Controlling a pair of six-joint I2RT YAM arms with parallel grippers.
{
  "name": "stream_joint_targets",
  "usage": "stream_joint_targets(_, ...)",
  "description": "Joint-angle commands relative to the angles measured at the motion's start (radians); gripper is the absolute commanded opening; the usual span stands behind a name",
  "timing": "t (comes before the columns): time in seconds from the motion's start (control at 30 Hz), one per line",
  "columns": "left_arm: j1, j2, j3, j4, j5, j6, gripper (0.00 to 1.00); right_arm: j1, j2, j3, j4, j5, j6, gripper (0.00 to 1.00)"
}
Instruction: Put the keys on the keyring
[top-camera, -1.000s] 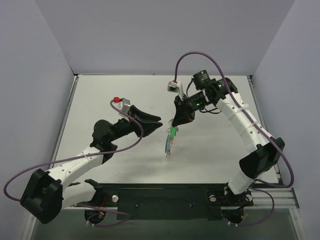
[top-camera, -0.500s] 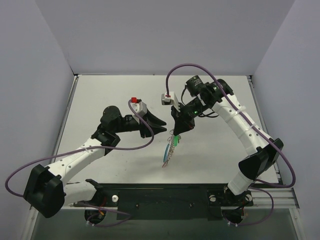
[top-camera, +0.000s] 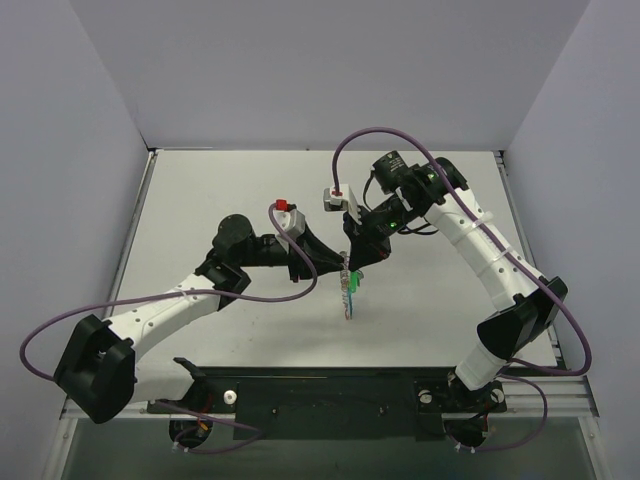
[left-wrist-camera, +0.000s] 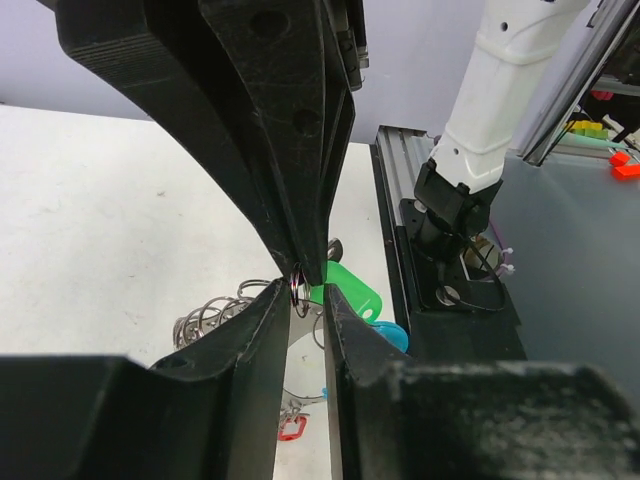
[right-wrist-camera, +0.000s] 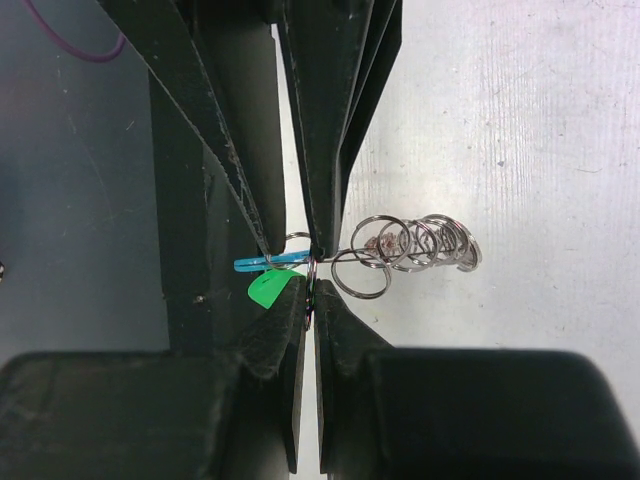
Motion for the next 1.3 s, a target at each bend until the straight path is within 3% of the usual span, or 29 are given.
stream_joint_targets(0.0,-0.012,0.018,0.043,0.071,0.014,-0.024,0.28,0.006,-0.019,0.037,-0.038,-0.038,-0.017,0.0)
stream_joint_targets(0.4,-0.024,0.027,0.071,-0.001,-0.009,0.011,0.23,0.009,-0.016,0.034,-0.038,-0.04,-0.016,0.0)
stream_joint_targets(0.6,-0.029,0.036,0.089,-0.041,-0.001,0.019,0.13,0.009,-0.017,0.034,-0.038,-0.041,-0.014,0.0)
stream_joint_targets(0.87,-0.032,0.037,0.097,-0.07,0.003,0.02,0.2,0.011,-0.019,0.034,-0.038,-0.043,-0.013,0.0)
stream_joint_targets(1.1,-0.034,0.048,0.108,-0.076,0.014,0.017,0.19,0.009,-0.02,0.031,-0.039,-0.043,-0.013,0.0)
stream_joint_targets(1.13,-0.032,0.048,0.108,-0.075,0.017,0.017,0.18,0.009,-0.022,0.029,-0.038,-0.044,-0.013,0.0)
stream_joint_targets(1.2,-0.034,0.051,0.111,-0.07,0.03,0.014,0.02,0.009,-0.022,0.026,-0.038,-0.043,-0.013,0.0)
stream_joint_targets(1.27,-0.034,0.053,0.114,-0.067,0.037,0.007,0.0,0.011,-0.022,0.028,-0.038,-0.043,-0.011,0.0)
